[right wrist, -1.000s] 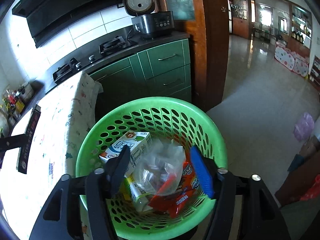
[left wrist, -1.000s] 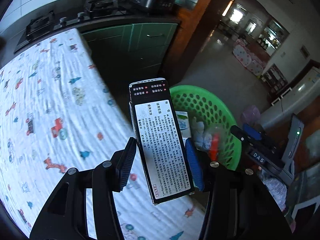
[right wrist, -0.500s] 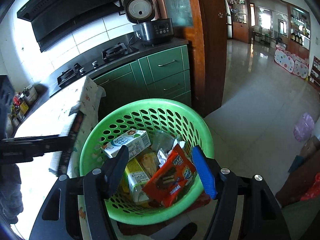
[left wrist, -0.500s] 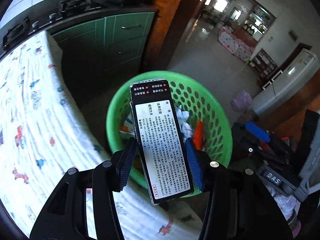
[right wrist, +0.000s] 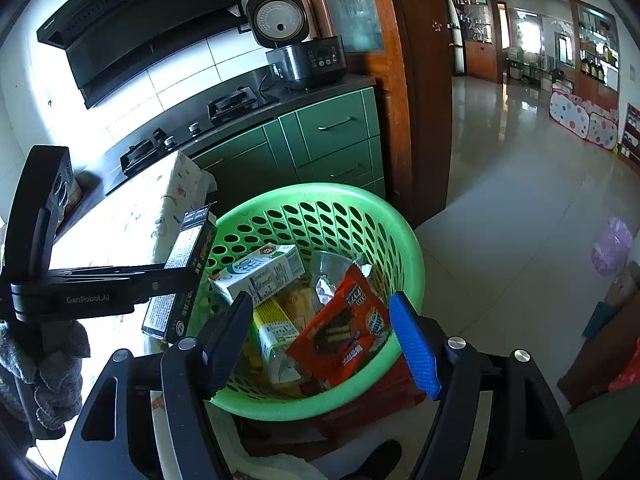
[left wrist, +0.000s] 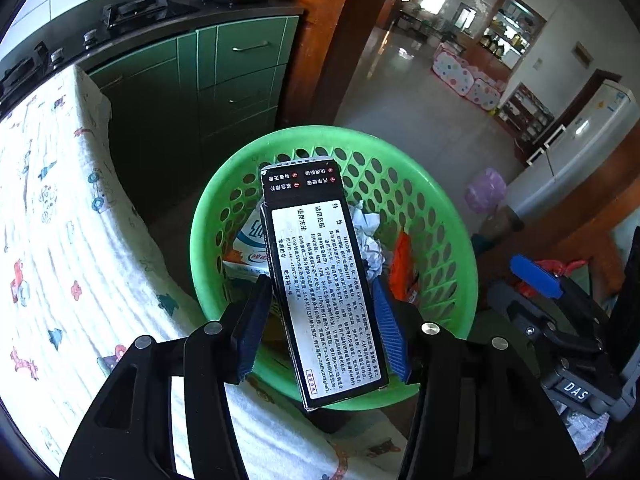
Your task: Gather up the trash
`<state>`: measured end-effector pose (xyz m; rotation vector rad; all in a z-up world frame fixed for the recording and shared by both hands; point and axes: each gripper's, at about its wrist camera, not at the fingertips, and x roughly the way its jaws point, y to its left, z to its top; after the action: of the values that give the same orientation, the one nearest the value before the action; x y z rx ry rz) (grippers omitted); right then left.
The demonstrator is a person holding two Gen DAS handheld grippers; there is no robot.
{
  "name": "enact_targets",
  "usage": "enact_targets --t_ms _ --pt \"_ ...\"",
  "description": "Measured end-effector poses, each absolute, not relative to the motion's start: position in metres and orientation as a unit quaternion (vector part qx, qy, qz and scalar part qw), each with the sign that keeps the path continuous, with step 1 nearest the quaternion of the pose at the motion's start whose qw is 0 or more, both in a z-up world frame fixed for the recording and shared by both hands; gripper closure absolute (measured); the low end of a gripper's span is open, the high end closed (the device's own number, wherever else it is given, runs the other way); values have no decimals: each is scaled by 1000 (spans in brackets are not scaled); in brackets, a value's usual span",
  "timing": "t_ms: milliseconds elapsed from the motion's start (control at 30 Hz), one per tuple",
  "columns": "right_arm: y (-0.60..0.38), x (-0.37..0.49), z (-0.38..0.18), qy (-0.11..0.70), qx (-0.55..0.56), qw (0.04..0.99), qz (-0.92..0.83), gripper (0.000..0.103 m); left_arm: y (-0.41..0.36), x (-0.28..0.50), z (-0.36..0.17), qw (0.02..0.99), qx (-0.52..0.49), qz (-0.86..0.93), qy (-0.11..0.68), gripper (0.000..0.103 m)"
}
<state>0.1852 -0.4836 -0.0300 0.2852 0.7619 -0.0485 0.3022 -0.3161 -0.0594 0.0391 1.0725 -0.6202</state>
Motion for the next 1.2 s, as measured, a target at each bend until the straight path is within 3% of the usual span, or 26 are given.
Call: enact_targets --t_ms 100,667,1200 --pt "-484 183 -30 371 141 918 -25 35 -317 301 -55 818 18 -290 496 40" --pt "-455 148 -9 349 133 928 -14 29 -267 261 -18 850 37 -271 450 32" --pt "-418 117 10 324 93 942 -3 19 -215 211 16 885 60 -244 392 15"
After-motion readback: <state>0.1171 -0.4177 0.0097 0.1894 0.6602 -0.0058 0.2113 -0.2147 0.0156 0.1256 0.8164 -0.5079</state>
